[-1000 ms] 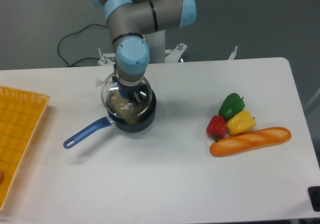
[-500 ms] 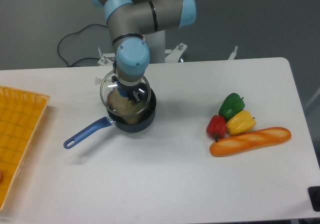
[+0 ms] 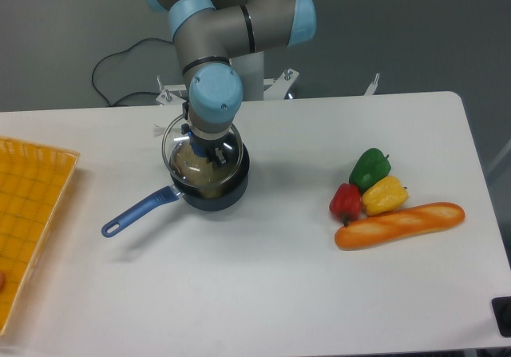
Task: Close the pot lid
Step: 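Lower the glass lid onto the saucepan rim and seat it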
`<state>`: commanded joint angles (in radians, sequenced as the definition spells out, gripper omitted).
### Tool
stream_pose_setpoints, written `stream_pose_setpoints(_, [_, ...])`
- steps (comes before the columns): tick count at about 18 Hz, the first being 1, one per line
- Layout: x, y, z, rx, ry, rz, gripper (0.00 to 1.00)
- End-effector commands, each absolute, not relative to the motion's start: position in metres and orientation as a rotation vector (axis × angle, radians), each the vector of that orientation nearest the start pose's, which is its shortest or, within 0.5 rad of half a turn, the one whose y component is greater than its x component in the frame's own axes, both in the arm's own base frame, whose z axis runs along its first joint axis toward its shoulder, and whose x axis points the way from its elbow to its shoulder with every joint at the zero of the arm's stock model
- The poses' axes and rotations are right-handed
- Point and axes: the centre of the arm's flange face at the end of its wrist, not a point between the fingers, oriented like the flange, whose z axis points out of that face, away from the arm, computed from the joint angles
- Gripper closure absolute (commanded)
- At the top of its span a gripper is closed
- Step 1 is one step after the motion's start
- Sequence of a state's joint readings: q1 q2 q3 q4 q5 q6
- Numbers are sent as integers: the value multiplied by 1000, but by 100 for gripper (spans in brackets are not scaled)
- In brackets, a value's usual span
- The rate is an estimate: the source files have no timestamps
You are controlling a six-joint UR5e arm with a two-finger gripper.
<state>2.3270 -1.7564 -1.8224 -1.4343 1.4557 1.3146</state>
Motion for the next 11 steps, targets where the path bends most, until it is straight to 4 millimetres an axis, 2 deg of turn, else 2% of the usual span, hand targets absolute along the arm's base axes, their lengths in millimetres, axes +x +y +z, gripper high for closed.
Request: stream_pose_setpoints(11, [-239, 467, 286, -3044, 849, -509, 36])
